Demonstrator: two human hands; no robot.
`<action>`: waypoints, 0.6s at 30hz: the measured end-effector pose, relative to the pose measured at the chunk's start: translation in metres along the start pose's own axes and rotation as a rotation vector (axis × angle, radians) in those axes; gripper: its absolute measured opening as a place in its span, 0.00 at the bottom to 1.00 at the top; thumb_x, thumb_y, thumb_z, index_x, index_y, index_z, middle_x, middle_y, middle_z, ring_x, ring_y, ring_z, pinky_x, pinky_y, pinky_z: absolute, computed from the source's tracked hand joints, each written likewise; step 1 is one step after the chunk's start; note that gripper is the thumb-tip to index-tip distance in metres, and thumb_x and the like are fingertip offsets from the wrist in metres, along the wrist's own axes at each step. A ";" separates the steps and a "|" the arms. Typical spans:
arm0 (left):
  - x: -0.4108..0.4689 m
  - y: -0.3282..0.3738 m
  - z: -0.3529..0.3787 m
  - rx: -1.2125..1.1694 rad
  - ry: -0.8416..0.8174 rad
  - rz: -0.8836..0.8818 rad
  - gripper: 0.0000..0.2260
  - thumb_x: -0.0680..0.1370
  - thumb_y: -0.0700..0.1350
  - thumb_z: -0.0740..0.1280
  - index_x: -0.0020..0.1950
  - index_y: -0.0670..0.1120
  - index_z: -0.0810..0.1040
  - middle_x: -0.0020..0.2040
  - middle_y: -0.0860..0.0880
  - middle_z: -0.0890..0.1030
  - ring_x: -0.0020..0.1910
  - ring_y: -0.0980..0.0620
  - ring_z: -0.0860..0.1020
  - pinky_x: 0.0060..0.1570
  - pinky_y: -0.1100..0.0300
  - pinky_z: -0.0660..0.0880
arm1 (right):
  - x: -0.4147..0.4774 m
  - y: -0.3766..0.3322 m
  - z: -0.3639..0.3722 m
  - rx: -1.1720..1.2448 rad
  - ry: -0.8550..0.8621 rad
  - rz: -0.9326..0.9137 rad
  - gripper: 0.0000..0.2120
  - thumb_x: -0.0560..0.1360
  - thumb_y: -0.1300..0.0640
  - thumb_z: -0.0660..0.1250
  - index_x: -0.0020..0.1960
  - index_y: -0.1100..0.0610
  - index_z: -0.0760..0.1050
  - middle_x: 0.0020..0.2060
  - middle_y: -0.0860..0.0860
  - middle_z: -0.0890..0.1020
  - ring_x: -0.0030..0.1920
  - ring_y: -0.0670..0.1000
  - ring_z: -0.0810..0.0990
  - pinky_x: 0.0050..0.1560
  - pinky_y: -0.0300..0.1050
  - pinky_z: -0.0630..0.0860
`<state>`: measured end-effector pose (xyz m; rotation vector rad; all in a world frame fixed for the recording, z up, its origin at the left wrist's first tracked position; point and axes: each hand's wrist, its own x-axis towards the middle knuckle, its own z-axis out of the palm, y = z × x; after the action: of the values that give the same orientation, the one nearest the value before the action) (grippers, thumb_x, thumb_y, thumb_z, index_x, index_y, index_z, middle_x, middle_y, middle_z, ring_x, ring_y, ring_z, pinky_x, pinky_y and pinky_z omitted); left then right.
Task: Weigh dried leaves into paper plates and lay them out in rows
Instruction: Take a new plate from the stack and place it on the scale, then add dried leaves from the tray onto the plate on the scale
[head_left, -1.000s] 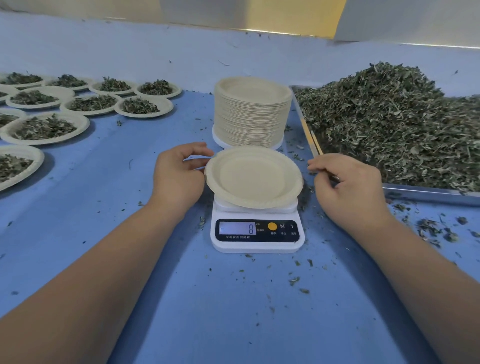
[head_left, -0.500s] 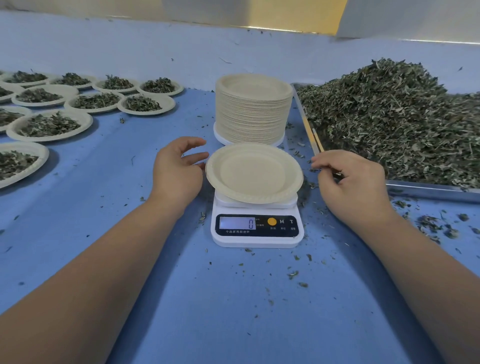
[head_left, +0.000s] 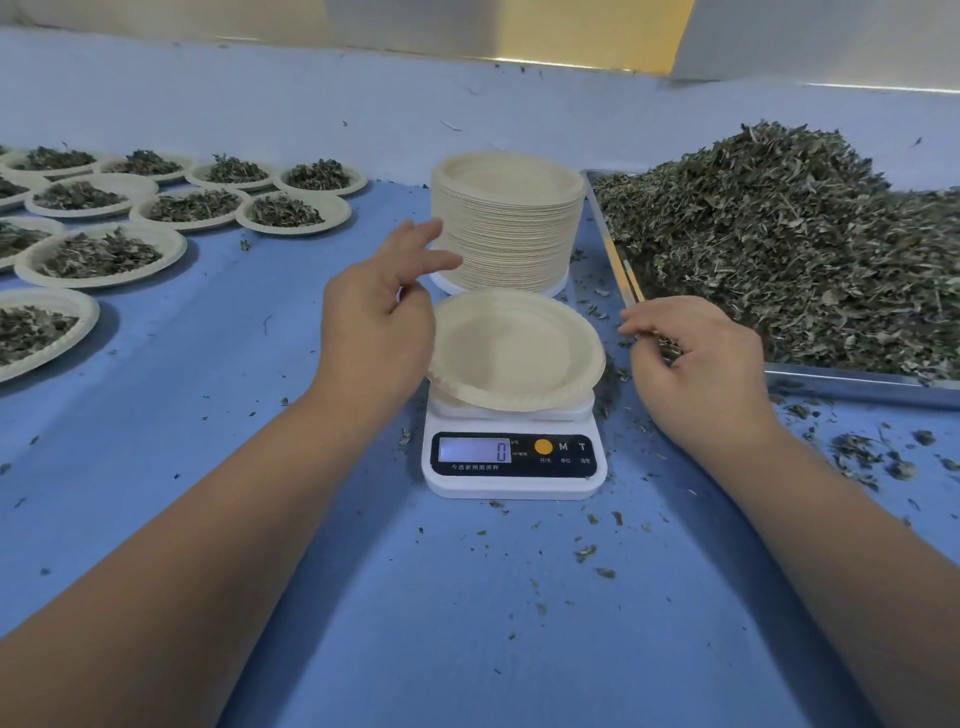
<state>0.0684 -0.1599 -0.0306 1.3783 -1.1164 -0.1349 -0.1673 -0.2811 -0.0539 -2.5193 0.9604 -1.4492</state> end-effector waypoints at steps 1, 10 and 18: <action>0.000 0.007 0.005 0.032 -0.035 0.035 0.26 0.77 0.27 0.55 0.58 0.49 0.85 0.71 0.53 0.77 0.76 0.60 0.67 0.74 0.67 0.62 | 0.001 -0.001 0.000 -0.004 -0.006 0.014 0.11 0.74 0.69 0.66 0.49 0.59 0.84 0.50 0.51 0.85 0.56 0.51 0.82 0.52 0.46 0.79; 0.036 0.081 0.088 0.574 -0.481 0.277 0.21 0.78 0.41 0.59 0.69 0.50 0.80 0.61 0.44 0.83 0.62 0.42 0.78 0.59 0.50 0.76 | 0.030 0.009 -0.008 -0.087 -0.317 0.345 0.10 0.77 0.52 0.65 0.57 0.50 0.77 0.47 0.50 0.83 0.42 0.53 0.80 0.43 0.46 0.75; 0.030 0.097 0.166 0.719 -0.590 0.338 0.10 0.78 0.42 0.60 0.57 0.47 0.76 0.40 0.50 0.73 0.42 0.45 0.73 0.35 0.55 0.66 | 0.084 0.092 -0.033 -0.652 -0.469 0.524 0.25 0.77 0.47 0.63 0.73 0.50 0.69 0.75 0.57 0.68 0.79 0.63 0.56 0.75 0.67 0.53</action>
<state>-0.0794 -0.2699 0.0314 1.8026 -2.0081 0.1330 -0.2075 -0.3938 -0.0056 -2.4699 2.0039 -0.4024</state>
